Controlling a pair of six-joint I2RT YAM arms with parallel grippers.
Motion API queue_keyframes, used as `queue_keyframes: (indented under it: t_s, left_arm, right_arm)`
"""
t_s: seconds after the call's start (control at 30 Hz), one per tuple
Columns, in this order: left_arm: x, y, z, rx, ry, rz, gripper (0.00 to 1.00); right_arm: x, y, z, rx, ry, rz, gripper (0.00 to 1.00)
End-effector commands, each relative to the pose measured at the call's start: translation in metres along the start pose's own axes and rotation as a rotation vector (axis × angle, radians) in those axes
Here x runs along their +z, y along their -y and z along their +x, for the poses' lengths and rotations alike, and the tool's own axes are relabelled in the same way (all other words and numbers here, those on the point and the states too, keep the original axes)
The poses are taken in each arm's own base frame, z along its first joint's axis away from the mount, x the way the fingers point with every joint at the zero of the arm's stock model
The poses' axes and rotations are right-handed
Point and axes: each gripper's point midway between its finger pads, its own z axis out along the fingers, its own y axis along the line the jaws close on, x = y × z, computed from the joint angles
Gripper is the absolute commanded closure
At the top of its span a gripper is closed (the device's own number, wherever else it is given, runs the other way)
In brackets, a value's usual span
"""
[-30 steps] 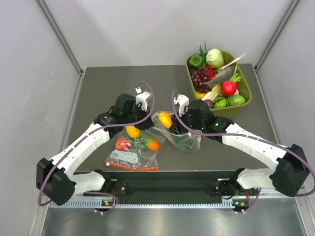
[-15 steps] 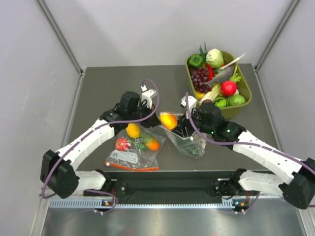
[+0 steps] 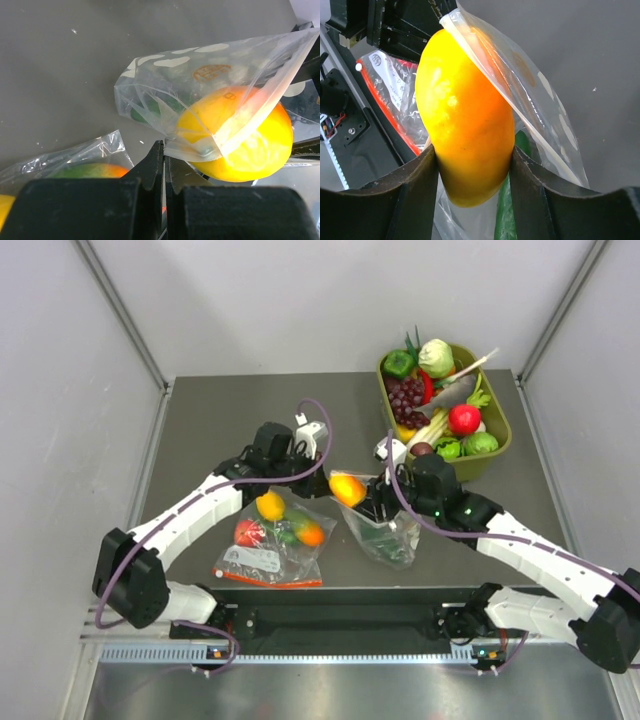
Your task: Open the zip-top bag and remove the fake food
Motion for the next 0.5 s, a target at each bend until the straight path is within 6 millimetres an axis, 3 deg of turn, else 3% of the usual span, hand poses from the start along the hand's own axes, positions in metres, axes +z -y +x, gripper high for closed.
queue_keyframes:
  t_s: [0.0, 0.2, 0.47]
  left_arm:
    - [0.011, -0.051, -0.008, 0.023, 0.028, -0.182, 1.00]
    - [0.015, -0.050, -0.020, 0.059, 0.037, -0.157, 1.00]
    - [0.024, -0.047, -0.021, 0.033, 0.027, -0.013, 1.00]
  right_arm:
    - [-0.035, -0.076, -0.072, -0.092, 0.252, -0.351, 0.66]
    - [-0.030, -0.089, -0.065, -0.113, 0.213, -0.455, 0.66]
    - [-0.043, -0.117, -0.083, -0.175, 0.291, -0.626, 0.66]
